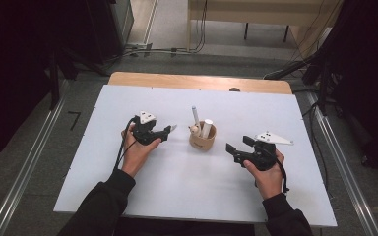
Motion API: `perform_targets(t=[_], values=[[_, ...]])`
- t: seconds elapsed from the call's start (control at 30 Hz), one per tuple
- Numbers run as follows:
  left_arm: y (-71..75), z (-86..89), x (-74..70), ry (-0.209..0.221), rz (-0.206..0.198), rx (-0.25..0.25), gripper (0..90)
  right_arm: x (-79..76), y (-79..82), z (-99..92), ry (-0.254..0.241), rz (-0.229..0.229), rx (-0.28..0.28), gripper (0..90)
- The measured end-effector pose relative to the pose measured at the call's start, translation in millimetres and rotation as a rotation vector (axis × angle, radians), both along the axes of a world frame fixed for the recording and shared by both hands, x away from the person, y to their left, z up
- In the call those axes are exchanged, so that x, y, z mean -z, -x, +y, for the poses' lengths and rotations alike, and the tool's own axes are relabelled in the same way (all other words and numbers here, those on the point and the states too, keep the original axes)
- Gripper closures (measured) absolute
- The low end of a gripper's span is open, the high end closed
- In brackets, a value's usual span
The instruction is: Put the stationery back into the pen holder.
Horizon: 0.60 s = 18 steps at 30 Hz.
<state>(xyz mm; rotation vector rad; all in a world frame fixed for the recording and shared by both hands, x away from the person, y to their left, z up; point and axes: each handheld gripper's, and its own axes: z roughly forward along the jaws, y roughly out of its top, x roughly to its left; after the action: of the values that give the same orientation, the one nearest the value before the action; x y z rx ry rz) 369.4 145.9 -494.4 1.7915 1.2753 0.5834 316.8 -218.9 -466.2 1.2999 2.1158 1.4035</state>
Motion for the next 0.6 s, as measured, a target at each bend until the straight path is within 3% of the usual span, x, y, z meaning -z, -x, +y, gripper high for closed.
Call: perform_targets(t=[0.6], values=[[-11.3,-10.1,12.8,-0.047,0.042,0.037,52.1,0.8,-0.5,-0.4,-0.003,0.005,0.001,18.6]])
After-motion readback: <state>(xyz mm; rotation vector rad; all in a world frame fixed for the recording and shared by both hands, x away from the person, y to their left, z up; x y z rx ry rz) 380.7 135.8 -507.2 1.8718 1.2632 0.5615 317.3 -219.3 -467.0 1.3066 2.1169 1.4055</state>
